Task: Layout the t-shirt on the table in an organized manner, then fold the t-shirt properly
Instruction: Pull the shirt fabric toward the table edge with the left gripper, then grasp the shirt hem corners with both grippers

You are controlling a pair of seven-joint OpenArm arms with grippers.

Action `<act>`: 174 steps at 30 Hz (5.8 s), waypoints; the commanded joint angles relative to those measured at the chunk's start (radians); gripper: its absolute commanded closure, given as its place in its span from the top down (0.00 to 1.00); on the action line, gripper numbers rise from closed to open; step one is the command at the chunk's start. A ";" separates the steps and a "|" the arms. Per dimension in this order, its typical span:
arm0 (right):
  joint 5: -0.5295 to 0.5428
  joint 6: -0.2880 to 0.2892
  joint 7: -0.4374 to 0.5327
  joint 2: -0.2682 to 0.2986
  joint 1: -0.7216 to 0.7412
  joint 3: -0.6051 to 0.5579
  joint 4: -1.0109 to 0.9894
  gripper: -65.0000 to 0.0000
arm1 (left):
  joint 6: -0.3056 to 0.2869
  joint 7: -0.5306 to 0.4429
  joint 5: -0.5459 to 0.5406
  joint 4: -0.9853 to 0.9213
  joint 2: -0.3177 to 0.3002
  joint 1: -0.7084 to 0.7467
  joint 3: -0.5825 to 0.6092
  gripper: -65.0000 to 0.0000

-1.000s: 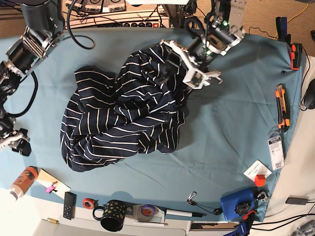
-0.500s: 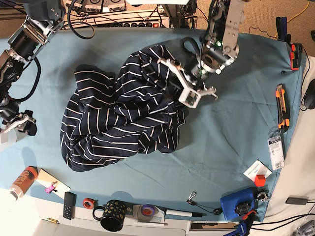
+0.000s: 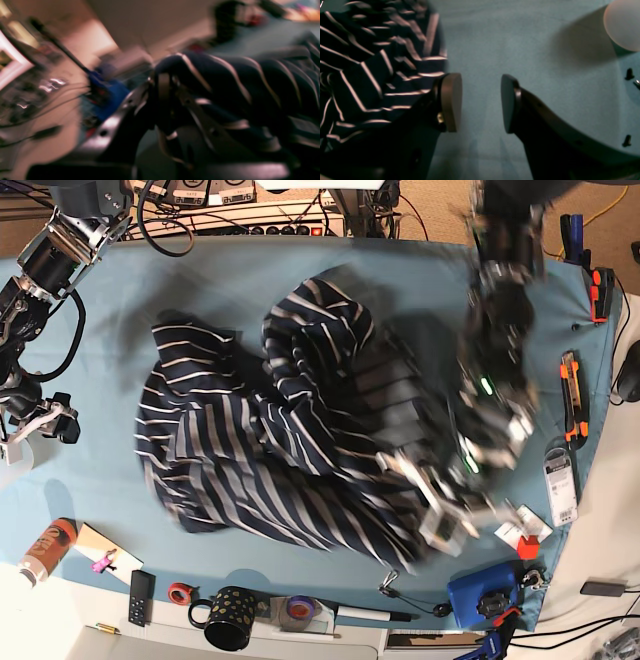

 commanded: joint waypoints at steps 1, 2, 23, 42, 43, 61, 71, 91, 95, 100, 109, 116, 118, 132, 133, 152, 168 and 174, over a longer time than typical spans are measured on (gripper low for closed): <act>0.018 0.004 0.014 0.028 0.021 0.003 0.018 0.39 | 0.013 -0.029 -0.001 -0.028 -0.011 -0.069 -0.019 0.00; 0.019 0.004 0.014 0.028 0.021 0.003 0.018 0.39 | 0.013 -0.029 -0.001 -0.079 -0.019 -0.119 -0.032 0.00; 0.179 0.058 -0.021 0.019 0.021 0.002 0.018 0.39 | -0.103 0.504 -0.361 -0.113 -0.034 -0.404 -0.049 0.40; 0.438 0.058 -0.146 0.006 -0.053 -0.165 0.019 0.39 | -0.105 0.522 -0.455 0.315 -0.031 0.266 -0.362 0.40; 0.453 0.058 -0.146 0.006 -0.075 -0.190 0.019 0.39 | -0.108 0.522 -0.468 0.322 -0.031 0.294 -0.380 0.40; 0.621 0.058 -0.146 -0.014 -0.421 -0.071 0.233 0.39 | -0.156 0.525 -0.544 0.478 -0.032 0.600 -0.770 0.40; 0.464 0.058 -0.146 -0.139 -0.455 -0.071 0.556 0.39 | -0.183 0.520 -0.674 0.478 -0.034 0.699 -1.049 0.40; -0.170 0.058 0.002 -0.025 -0.460 -0.559 0.674 0.39 | -0.183 0.520 -0.702 0.478 -0.034 0.720 -1.076 0.40; -0.338 0.055 0.091 -0.025 -0.460 -0.659 0.674 0.39 | -0.183 0.520 -0.702 0.478 -0.034 0.720 -1.076 0.40; -0.510 -0.032 0.140 -0.024 -0.460 -0.737 0.671 0.39 | -0.183 0.519 -0.702 0.478 -0.034 0.719 -1.076 0.40; -0.558 -0.068 0.184 -0.025 -0.458 -0.764 0.671 0.39 | -0.182 0.519 -0.702 0.478 -0.034 0.719 -1.076 0.40; -0.558 -0.090 0.194 -0.025 -0.457 -0.764 0.652 0.39 | -0.183 0.519 -0.702 0.478 -0.034 0.719 -1.076 0.40; -0.558 -0.100 0.216 -0.025 -0.457 -0.764 0.616 0.39 | -0.182 0.519 -0.702 0.478 -0.034 0.719 -1.076 0.40; -0.601 -0.177 0.276 -0.024 -0.439 -0.763 0.570 0.00 | -0.328 0.520 -0.922 0.478 0.017 0.719 -1.075 0.40; -0.613 -0.190 0.277 -0.024 -0.429 -0.763 0.571 0.00 | -0.345 0.520 -0.940 0.478 0.033 0.719 -1.074 0.40; -0.680 -0.323 0.304 -0.024 -0.270 -0.408 0.570 0.00 | -0.222 0.438 -0.519 0.401 0.115 0.714 -0.259 0.41; -0.626 -0.262 0.301 -0.024 -0.272 -0.328 0.570 0.00 | -0.105 0.323 -0.320 0.231 0.116 0.688 0.039 0.44; -0.626 -0.262 0.297 -0.024 -0.272 -0.328 0.570 0.00 | -0.020 0.302 -0.202 0.160 0.115 0.606 0.042 0.44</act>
